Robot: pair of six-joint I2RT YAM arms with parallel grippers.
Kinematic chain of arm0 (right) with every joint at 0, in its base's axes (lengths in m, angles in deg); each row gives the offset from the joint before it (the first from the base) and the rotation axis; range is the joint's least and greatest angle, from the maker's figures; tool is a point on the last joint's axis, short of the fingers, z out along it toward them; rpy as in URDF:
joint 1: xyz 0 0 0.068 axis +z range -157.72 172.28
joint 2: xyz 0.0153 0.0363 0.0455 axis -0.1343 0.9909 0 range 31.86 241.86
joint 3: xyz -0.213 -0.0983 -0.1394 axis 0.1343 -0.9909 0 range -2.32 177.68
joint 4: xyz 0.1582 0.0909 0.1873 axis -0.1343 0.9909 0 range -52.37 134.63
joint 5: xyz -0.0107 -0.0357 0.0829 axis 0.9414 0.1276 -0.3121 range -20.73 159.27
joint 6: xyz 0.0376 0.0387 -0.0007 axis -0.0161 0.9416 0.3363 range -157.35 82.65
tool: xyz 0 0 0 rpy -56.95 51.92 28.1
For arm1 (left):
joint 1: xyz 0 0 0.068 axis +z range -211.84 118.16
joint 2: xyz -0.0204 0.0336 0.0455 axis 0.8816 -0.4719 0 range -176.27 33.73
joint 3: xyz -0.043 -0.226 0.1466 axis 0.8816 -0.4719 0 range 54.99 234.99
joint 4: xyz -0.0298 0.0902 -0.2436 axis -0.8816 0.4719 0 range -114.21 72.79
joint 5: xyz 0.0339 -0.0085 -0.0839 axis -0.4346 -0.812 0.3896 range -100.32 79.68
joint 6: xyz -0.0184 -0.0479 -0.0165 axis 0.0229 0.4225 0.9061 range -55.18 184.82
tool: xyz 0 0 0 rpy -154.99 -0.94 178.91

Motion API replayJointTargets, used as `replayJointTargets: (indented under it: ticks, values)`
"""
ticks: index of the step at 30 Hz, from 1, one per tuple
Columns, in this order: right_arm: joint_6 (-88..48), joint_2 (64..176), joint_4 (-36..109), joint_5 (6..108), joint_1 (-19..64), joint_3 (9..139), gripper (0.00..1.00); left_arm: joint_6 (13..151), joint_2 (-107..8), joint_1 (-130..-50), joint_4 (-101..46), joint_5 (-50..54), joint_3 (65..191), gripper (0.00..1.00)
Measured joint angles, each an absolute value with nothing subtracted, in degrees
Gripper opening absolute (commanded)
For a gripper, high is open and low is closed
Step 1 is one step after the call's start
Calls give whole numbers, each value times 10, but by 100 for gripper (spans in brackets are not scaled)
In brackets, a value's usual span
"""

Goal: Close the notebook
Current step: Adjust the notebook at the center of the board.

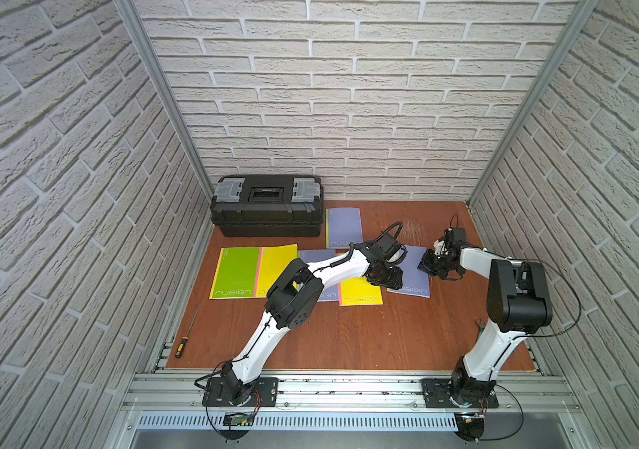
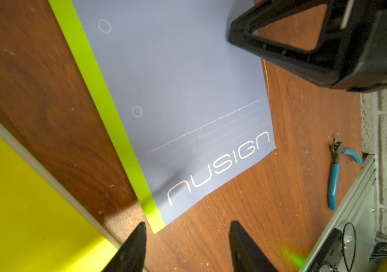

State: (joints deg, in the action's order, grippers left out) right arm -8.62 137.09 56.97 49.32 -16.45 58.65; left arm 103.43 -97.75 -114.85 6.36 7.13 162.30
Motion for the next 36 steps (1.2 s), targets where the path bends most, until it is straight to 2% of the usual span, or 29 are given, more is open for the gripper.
replayJointTargets:
  ticks: [13, 22, 36]
  values:
    - [-86, 1371, 570, 493, -164, 587, 9, 1034, -1009, -1149, 76, 65, 1668, 57]
    - [-86, 1371, 570, 493, -164, 587, 9, 1034, -1019, -1149, 101, 34, 1685, 61]
    - [-86, 1371, 569, 494, -164, 587, 9, 1034, -1051, -1152, 119, 54, 1725, 60]
